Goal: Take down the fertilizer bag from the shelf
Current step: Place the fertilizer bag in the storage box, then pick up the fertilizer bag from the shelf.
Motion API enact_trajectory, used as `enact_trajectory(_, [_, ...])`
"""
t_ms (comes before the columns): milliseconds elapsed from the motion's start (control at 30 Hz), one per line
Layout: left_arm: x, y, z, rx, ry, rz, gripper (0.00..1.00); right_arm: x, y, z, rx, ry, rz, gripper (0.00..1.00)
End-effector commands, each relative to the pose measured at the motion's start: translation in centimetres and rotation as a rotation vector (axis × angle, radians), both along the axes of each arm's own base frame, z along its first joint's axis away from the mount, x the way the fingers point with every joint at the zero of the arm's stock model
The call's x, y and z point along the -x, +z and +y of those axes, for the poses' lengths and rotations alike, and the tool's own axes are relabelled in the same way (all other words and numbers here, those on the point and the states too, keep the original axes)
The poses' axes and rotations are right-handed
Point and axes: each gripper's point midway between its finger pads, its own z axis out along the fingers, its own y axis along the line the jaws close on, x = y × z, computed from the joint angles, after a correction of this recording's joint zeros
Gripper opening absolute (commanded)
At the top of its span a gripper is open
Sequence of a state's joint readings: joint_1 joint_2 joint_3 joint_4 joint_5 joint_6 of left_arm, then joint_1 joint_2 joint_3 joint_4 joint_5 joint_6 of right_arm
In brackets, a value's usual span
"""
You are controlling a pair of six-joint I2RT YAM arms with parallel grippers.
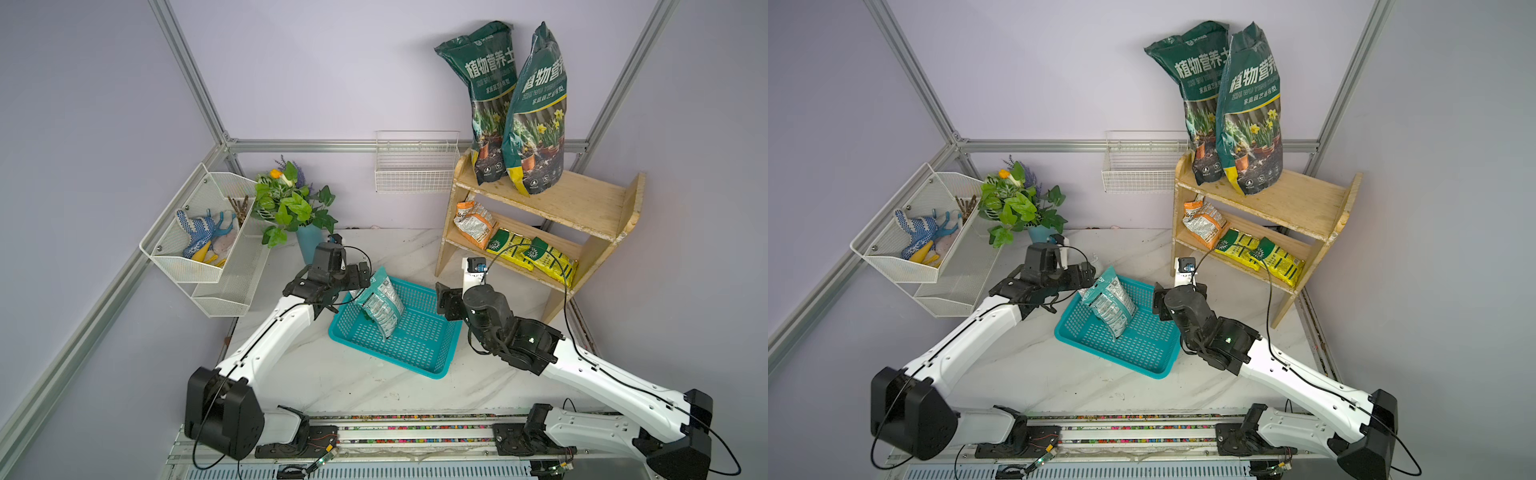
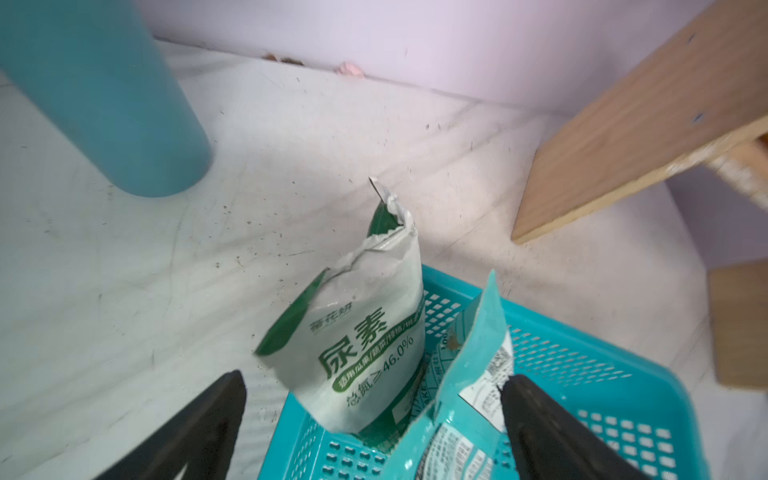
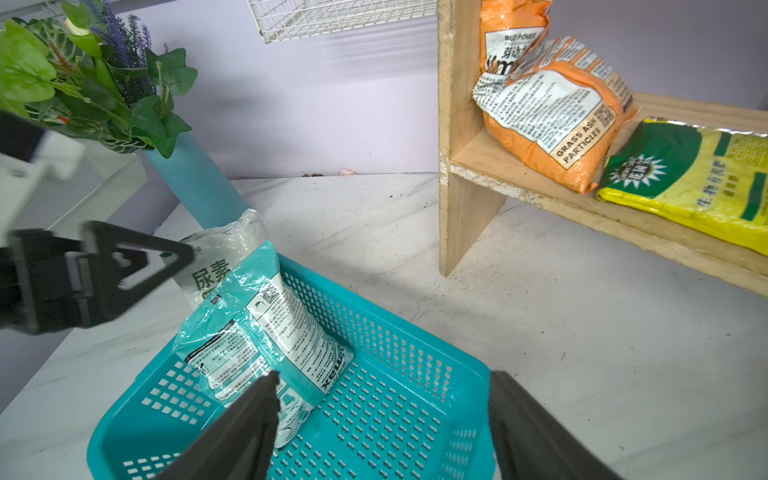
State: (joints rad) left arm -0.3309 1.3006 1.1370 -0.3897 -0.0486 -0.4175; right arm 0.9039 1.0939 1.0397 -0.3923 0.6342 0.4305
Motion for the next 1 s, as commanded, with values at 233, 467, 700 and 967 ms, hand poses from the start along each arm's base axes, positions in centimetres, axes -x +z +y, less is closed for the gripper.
enact_trajectory(233, [8.0,3.8,7.5,0.14,0.342,-0.062,1.0,2.0,15.7,-5.4,-0.077,-0.096,-0.192,0.85])
enact_trajectory(467, [9.1,0.2,10.2,0.205,0.449,-0.016,1.0,2.0,25.8,-8.0,-0.038,-0.217,-0.315,0.9])
enact_trajectory(700, [8.8,-0.4,9.7,0.244,0.422,-0.029,1.0,0.1,30.9,-9.0,0.107,-0.375,-0.385,0.96])
enact_trajectory(967, [8.8,-0.3,9.2,0.253,0.398,-0.018,1.0,-4.7,30.5,-10.2,0.192,-0.463,-0.377,1.0])
